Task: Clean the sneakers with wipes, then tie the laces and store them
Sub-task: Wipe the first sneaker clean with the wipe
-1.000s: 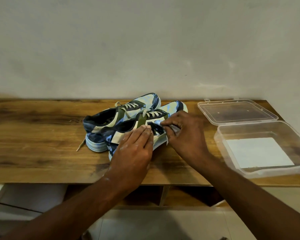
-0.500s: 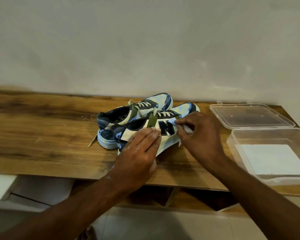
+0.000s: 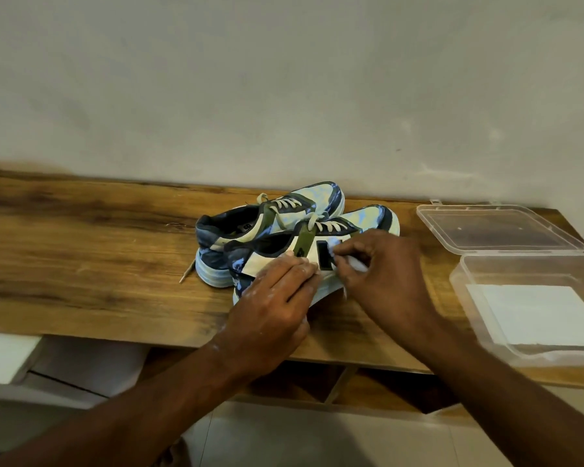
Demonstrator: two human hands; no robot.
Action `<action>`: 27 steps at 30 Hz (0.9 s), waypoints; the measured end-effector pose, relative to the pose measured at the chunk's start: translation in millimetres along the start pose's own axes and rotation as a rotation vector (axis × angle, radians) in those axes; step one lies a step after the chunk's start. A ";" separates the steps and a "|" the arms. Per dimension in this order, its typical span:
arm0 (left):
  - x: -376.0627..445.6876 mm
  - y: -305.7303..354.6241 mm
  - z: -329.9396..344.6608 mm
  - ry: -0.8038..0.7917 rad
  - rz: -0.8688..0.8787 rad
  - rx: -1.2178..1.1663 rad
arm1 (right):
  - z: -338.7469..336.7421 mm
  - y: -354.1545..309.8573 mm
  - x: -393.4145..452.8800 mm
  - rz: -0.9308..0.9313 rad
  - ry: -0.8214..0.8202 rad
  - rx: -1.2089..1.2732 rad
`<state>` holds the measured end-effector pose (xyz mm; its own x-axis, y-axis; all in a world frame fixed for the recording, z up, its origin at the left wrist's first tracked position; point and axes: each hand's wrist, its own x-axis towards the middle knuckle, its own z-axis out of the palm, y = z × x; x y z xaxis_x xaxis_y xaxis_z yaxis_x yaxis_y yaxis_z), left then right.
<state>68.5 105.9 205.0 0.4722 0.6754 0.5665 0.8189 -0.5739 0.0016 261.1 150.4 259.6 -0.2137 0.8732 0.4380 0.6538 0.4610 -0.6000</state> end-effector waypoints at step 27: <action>0.7 8.2 2.0 0.014 0.010 0.005 | 19.1 -9.1 9.9 -0.056 -0.036 0.047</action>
<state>76.2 102.6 203.8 0.4753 0.6630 0.5784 0.8159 -0.5781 -0.0080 239.1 157.9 256.6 -0.2752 0.8507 0.4479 0.6055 0.5153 -0.6065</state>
